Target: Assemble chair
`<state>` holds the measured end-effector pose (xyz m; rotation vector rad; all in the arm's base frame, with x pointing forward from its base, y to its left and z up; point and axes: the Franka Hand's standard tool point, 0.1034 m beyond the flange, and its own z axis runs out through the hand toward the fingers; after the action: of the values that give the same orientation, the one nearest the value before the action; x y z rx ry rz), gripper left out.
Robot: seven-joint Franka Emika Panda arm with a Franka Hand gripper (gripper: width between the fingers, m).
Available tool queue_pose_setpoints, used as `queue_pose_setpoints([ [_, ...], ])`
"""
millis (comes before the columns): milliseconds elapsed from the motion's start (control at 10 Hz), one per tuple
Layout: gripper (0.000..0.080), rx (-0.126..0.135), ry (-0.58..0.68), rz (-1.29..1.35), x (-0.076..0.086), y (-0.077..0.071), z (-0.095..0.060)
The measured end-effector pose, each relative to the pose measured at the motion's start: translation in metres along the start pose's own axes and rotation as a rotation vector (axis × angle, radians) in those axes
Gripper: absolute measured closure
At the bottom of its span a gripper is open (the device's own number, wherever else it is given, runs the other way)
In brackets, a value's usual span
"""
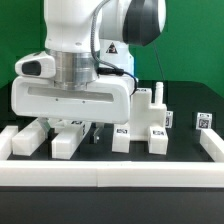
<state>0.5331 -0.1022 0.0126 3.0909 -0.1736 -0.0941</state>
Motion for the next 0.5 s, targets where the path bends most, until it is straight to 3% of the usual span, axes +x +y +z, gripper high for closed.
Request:
queue_pose_setpoints([
  [500,0.0151,-0.005,-0.001,-0.002,-0.0024,-0.0011,0.0068],
])
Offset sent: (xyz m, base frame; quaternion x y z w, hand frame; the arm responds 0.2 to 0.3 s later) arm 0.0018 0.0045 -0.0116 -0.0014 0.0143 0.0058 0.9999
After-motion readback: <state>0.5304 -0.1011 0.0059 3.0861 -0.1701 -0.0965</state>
